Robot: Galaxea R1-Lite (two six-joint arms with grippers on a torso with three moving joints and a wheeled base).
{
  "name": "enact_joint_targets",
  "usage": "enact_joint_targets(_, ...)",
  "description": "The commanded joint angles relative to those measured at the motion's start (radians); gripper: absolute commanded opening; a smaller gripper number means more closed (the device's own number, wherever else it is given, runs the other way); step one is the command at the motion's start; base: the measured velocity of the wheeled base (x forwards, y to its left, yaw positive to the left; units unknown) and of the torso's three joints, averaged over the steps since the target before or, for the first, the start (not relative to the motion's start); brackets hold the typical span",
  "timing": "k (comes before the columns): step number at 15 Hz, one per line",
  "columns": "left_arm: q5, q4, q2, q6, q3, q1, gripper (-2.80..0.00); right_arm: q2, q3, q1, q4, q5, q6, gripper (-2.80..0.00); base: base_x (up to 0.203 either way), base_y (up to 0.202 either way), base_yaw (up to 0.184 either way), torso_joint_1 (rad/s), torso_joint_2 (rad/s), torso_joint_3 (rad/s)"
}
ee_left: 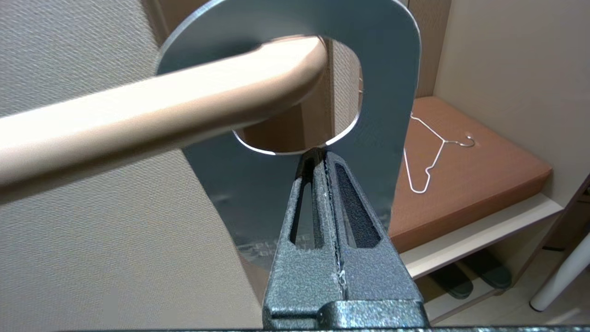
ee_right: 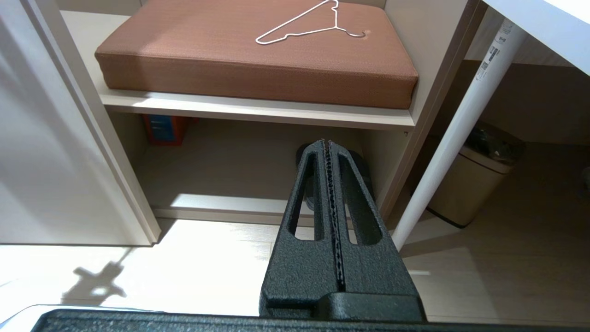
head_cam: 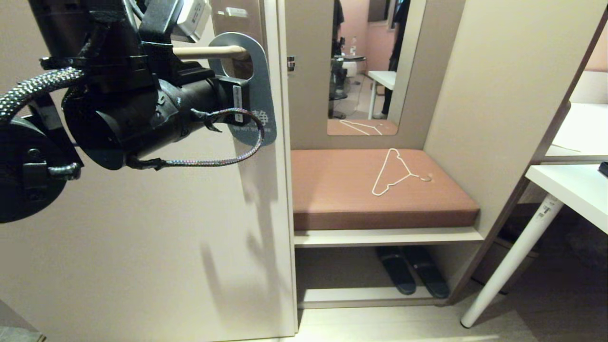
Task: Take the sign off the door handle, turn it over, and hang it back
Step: Hang the sign back with the other side facing out
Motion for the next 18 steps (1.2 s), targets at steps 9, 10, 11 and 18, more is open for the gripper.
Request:
enact_joint_targets(9, 0.008, -0.001, -0.015, 0.003, 0.007, -0.012, -2.80, 0.001, 0.000, 0.000, 0.000, 0.000, -0.001, -2.80, 0.000, 0.000, 0.000, 0.000, 0.00, 0.000)
enact_joint_targets(10, 0.008, 0.000, -0.029, 0.003, 0.013, -0.012, -2.80, 0.001, 0.000, 0.000, 0.001, 0.000, -0.001, -2.80, 0.000, 0.000, 0.000, 0.000, 0.00, 0.000)
enact_joint_targets(11, 0.008, 0.002, -0.049, 0.005, 0.028, -0.012, -2.80, 0.001, 0.000, 0.000, 0.000, 0.000, -0.001, -2.80, 0.000, 0.000, 0.000, 0.000, 0.00, 0.000)
enact_joint_targets(18, 0.013, 0.008, -0.309, 0.022, 0.318, 0.007, -2.80, 0.001, 0.000, 0.000, 0.001, 0.000, -0.001, -2.80, 0.000, 0.000, 0.000, 0.000, 0.00, 0.000)
